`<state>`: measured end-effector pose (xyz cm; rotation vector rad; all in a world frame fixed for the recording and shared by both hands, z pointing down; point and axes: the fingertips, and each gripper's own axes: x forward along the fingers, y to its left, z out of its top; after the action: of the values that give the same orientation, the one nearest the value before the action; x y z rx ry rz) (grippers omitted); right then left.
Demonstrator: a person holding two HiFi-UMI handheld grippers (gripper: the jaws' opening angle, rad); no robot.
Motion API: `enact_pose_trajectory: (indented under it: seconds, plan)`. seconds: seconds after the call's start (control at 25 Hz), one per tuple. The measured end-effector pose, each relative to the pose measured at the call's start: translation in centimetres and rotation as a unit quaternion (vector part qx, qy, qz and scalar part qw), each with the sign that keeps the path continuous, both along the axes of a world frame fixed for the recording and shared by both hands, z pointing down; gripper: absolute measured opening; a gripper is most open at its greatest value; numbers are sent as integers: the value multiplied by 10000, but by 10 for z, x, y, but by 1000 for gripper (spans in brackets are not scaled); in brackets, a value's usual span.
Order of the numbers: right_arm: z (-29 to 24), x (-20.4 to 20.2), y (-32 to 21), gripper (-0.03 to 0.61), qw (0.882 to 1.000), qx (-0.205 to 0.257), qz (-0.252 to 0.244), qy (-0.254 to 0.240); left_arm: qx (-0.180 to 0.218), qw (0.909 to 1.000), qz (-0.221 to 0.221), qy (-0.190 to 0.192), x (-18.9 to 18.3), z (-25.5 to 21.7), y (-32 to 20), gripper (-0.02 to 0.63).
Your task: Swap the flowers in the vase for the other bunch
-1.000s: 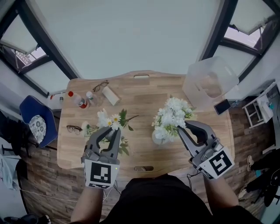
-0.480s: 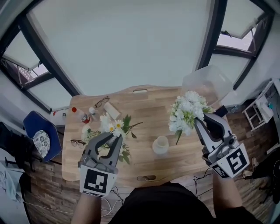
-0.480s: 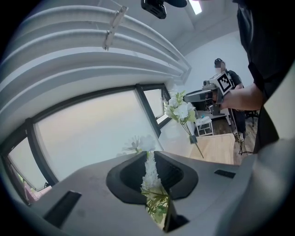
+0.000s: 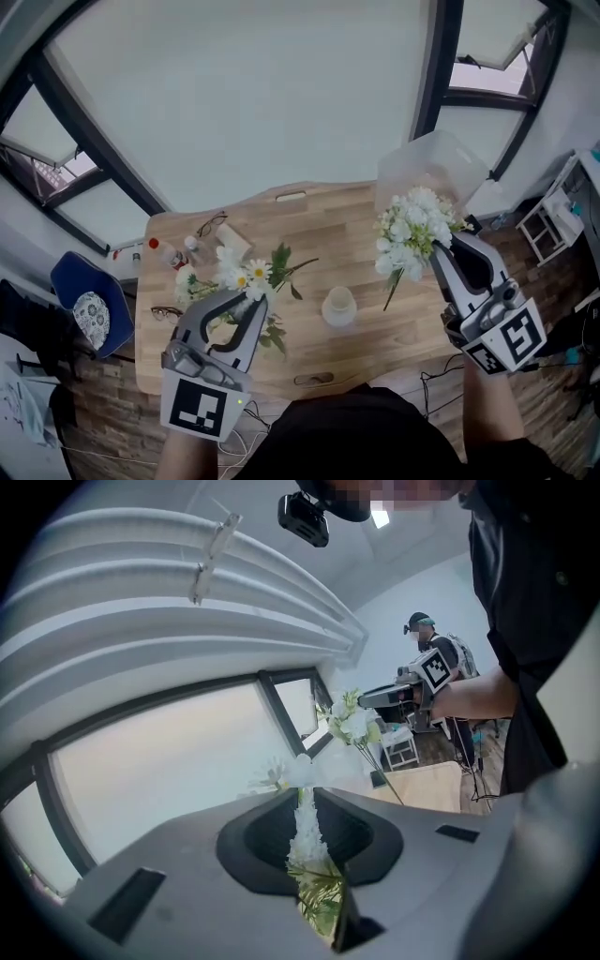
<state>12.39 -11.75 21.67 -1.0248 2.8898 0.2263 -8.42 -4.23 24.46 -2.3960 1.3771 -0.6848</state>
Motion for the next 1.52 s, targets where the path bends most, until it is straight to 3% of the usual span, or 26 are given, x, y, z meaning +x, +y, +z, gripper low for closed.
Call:
enact_pose_trajectory:
  seconds: [0.6, 1.04, 1.52]
  plan:
    - [9, 11, 2, 77, 9995, -213, 211, 8, -537, 9977, 406, -7, 23, 26, 14, 48]
    - [27, 33, 5, 78, 9984, -458, 236, -232, -707, 9964, 463, 11, 36, 46, 25, 48]
    - [31, 27, 12, 77, 9983, -523, 178, -193, -866, 9948, 525, -119, 45, 61, 10, 49]
